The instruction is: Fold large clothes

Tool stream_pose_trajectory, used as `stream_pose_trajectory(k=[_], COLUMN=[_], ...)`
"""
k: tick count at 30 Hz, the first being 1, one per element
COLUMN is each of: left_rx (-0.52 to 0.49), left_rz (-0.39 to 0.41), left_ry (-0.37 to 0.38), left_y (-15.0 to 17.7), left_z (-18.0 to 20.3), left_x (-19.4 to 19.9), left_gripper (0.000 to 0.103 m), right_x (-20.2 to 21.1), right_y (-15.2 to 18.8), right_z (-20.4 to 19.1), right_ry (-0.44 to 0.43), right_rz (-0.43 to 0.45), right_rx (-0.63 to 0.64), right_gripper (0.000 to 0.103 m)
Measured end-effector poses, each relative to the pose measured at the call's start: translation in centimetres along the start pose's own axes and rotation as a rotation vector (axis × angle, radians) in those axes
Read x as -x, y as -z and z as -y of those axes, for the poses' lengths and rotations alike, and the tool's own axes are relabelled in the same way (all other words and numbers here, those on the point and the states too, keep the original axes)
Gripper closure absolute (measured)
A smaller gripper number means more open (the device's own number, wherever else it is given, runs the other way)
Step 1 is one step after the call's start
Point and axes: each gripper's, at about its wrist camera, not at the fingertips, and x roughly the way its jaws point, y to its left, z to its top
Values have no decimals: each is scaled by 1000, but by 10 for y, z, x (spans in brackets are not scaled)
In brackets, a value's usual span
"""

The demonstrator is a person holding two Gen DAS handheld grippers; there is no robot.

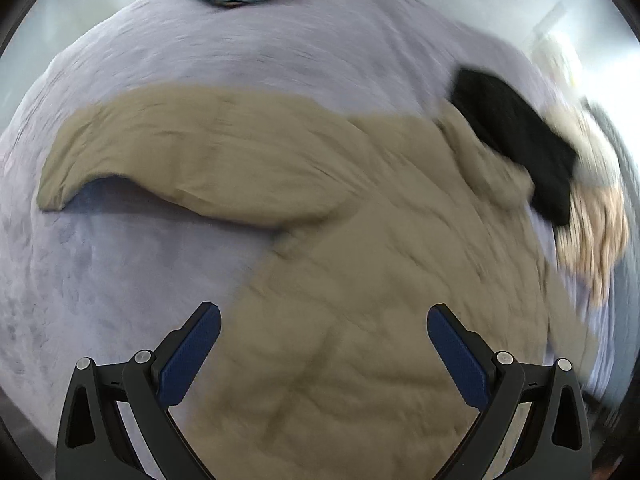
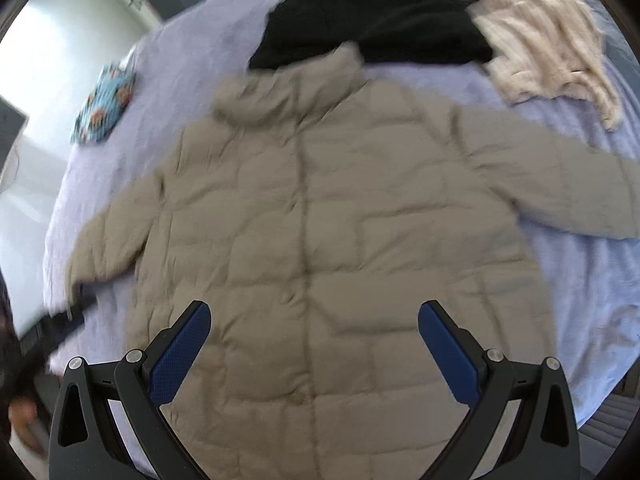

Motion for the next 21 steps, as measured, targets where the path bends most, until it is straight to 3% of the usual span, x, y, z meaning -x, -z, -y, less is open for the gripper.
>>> stream_pose_trajectory(k=[4,9,14,17,18,19,21], left_rx=[220,382,472,492,493,495,491], left_rz=[85,142,192,191,190,193,217], left_ry=[52,64,56,73,79,84,53], left_y=[-29,-55,-84,-95,-98,-102,-105], left_z=[-86,-165,-227,-246,-249,-256,-258], left_x=[-22,-53,-70,-79,-81,-80,-72], left_gripper=[0,0,17,53,77,88,91], right_x=[-33,-71,-88,-91,-90,-89,-89], right_y=[14,25,24,15,10,6,-5], right_z=[-30,-63,-88,-103,-109,-115,-129], right_ry=[-19,-39,-60,-80,-91,-101,-130], right_rz=[-70,-121,-100,-55,-37,-21,13], right_rx=[69,113,156,181,193,202,226], right_gripper=[0,0,0,0,0,0,0])
